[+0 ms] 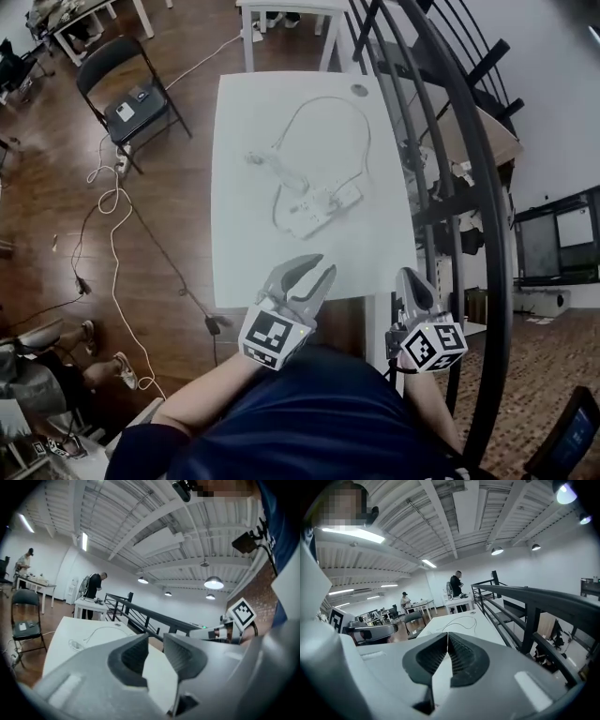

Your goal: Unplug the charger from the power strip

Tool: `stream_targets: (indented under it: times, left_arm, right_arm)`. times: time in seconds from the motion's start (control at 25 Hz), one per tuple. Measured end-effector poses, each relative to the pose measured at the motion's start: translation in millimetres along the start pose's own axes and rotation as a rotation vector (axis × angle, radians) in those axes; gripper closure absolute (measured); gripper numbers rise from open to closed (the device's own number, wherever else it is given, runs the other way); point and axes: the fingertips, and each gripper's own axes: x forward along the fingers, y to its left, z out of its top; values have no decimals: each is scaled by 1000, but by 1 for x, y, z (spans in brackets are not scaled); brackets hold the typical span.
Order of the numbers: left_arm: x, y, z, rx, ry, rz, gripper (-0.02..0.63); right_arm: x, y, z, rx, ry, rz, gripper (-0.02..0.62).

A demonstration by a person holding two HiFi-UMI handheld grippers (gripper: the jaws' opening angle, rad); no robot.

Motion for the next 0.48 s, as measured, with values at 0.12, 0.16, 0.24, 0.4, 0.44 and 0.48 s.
stream_targets:
  times: [0.12,0.16,0.24,0.4,0.44,0.48]
  left_arm:
    - [8,40,-12,-29,55,24,460]
    - [10,51,-15,-34,70,30,448]
    - [14,70,-21,-37,96,45,429]
    - [25,101,-39,-10,126,105,411]
    - [29,106,-46,-4,138,120,411]
    - [34,110,-52,6,149,135,411]
  right_arm:
    - [36,2,-1,-43,44,-7,581]
    - [48,5,-3,-59,61,2,561]
    - [70,13,-9,-85,102,27,431]
    - [110,25,-30,-161,174,84,359]
    - [120,25,-34,-179,187,101,353]
    - [131,24,-39,-195,198,119,351]
